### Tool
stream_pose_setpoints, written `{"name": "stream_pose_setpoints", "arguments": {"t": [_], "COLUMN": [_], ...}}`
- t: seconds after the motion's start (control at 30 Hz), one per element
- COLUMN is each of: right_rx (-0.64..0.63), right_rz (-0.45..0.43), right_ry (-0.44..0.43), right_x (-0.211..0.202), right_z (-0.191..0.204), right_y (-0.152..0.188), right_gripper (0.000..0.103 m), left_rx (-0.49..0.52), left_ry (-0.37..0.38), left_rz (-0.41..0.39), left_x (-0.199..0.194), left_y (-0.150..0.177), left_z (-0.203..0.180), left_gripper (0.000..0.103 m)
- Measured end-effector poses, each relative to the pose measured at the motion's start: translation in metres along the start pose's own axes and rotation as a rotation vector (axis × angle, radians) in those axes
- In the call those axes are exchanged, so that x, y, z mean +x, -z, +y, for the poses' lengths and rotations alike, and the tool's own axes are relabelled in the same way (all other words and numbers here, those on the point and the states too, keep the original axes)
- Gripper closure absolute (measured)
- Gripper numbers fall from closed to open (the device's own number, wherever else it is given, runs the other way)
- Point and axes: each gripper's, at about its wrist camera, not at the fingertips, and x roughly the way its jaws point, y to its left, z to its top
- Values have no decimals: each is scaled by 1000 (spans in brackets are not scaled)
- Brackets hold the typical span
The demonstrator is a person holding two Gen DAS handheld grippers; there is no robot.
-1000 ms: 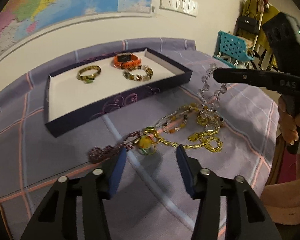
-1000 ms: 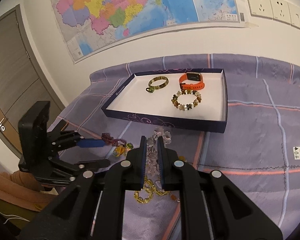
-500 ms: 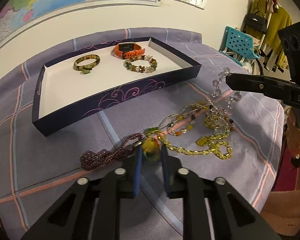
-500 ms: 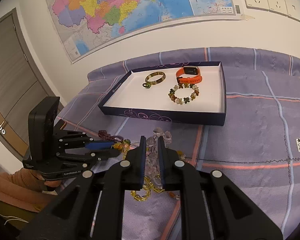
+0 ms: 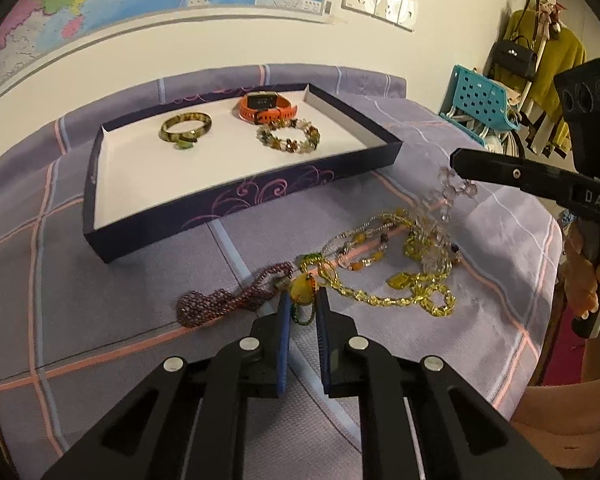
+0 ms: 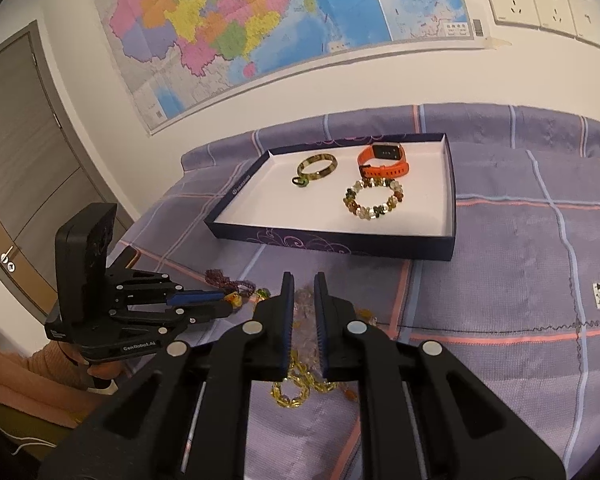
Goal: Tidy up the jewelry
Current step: 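Lift the crystal necklace with the right gripper while the left grasps the yellow bead necklace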
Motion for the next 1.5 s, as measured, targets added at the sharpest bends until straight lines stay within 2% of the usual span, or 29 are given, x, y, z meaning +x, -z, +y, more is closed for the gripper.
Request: {"name": "stream_pose_setpoints", "arguments": {"t": [0.23,0.67,1.5], "right_rx": [2,-21,-29], "right_rz": [-2,-72,-132], "right_ry": [-16,-3,-14], "right_x": [0,-16,-1], "right_z": [1,3,-3], "right_y": [-2,-20,-74], "right_gripper": [93,93,93], "left_rx": [-6,-16,-26], "left_ry": [0,-15,-64], "left_rz": [-19,-56,-123], "left_x": [-8,-18,-26], "left_y": [-3,-12,-57], "left_z": [1,7,23], "left_gripper": [92,92,92]}}
